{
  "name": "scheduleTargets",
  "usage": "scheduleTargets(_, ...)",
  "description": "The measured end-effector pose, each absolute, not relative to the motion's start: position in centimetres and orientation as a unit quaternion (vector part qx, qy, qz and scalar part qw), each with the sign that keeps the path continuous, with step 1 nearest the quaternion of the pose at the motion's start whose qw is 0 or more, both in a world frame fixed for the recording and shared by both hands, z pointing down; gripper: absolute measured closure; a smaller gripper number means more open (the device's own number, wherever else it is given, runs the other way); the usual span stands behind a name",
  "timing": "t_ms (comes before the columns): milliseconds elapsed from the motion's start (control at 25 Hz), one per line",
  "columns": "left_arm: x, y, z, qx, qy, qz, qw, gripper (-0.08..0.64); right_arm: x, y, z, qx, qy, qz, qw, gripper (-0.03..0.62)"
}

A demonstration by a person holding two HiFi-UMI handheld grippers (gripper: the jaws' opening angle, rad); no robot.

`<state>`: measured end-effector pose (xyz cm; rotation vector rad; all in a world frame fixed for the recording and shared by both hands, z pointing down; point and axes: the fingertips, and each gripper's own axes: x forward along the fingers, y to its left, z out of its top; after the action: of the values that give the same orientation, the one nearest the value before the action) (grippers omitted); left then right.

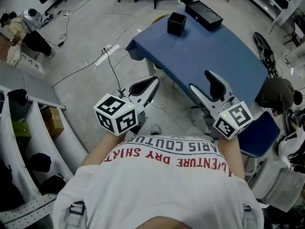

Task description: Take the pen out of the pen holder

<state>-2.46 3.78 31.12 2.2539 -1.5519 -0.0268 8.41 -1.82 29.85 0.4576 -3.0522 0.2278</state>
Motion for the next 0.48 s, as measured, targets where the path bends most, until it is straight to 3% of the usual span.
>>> scheduleTargets(480, -11.5, -4.2, 33.6, 0.821, -0.527, 0.003, 0.219, 0.529, -0.1, -9.4, 32.2, 0.189, -0.978, 0.075, 0.045, 0.301)
